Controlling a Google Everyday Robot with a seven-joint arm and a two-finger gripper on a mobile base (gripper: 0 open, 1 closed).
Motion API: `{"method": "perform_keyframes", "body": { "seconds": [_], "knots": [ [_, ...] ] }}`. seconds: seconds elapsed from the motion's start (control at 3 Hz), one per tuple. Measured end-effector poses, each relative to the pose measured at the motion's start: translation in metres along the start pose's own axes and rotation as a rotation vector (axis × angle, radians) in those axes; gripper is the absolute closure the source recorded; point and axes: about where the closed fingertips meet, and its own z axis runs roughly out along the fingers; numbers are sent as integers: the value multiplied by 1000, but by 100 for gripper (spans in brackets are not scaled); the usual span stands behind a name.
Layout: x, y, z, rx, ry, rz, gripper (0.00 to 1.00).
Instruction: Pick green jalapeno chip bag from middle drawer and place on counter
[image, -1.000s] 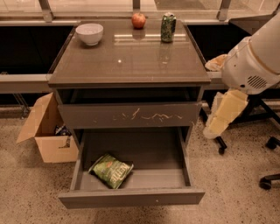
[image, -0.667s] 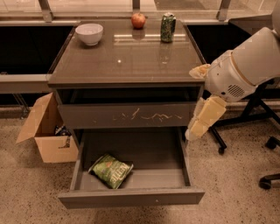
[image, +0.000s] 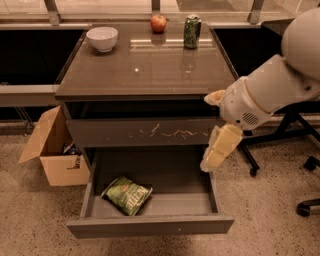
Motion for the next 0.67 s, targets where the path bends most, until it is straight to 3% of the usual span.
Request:
{"method": "perform_keyframes", "body": {
  "seconds": [0.67],
  "knots": [
    [26, 21, 110, -109, -121, 19, 0]
  ]
}}
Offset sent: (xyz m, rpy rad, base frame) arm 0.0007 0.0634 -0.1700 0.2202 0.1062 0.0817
